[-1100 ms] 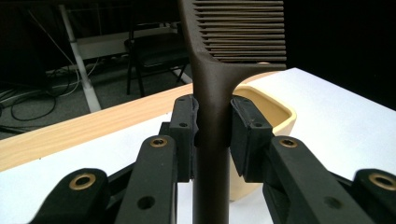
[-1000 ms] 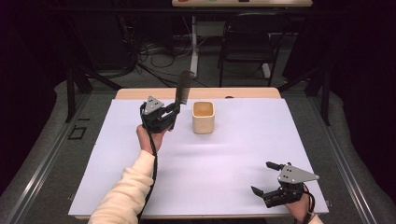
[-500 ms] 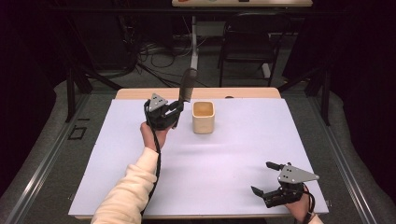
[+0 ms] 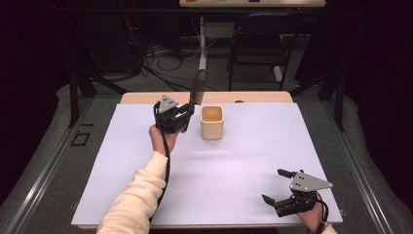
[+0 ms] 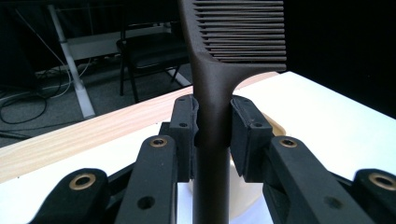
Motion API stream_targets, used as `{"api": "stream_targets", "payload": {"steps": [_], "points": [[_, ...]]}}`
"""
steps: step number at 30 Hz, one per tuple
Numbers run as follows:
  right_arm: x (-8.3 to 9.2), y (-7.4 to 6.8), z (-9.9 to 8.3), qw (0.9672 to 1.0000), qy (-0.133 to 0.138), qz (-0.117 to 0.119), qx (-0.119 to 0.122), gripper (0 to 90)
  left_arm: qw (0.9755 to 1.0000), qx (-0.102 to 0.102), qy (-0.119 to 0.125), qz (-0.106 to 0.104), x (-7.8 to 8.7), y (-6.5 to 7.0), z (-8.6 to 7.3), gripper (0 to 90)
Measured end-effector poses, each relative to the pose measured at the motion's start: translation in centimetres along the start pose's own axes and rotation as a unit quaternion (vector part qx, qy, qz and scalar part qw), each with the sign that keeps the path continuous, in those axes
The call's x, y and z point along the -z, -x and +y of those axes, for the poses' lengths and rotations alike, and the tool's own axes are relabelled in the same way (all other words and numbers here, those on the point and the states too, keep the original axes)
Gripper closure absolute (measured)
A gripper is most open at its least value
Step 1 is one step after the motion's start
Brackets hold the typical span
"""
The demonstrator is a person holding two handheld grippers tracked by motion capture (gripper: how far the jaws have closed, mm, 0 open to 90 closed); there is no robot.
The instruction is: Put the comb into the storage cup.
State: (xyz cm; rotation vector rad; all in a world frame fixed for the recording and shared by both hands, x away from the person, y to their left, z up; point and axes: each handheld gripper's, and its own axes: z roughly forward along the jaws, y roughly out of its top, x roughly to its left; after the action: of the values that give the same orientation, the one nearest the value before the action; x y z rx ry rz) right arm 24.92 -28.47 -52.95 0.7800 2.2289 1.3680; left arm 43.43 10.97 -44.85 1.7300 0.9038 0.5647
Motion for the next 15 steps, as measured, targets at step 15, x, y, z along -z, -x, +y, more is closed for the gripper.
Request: {"api": "stream_targets", "payload": {"steps": [15], "points": [[-0.01, 0.00, 0.00, 1.0000, 0.000, 0.000, 0.000, 0.3, 1.0000, 0.000, 0.004, -0.001, -0.51, 0.20, 0.63, 72.0]]}}
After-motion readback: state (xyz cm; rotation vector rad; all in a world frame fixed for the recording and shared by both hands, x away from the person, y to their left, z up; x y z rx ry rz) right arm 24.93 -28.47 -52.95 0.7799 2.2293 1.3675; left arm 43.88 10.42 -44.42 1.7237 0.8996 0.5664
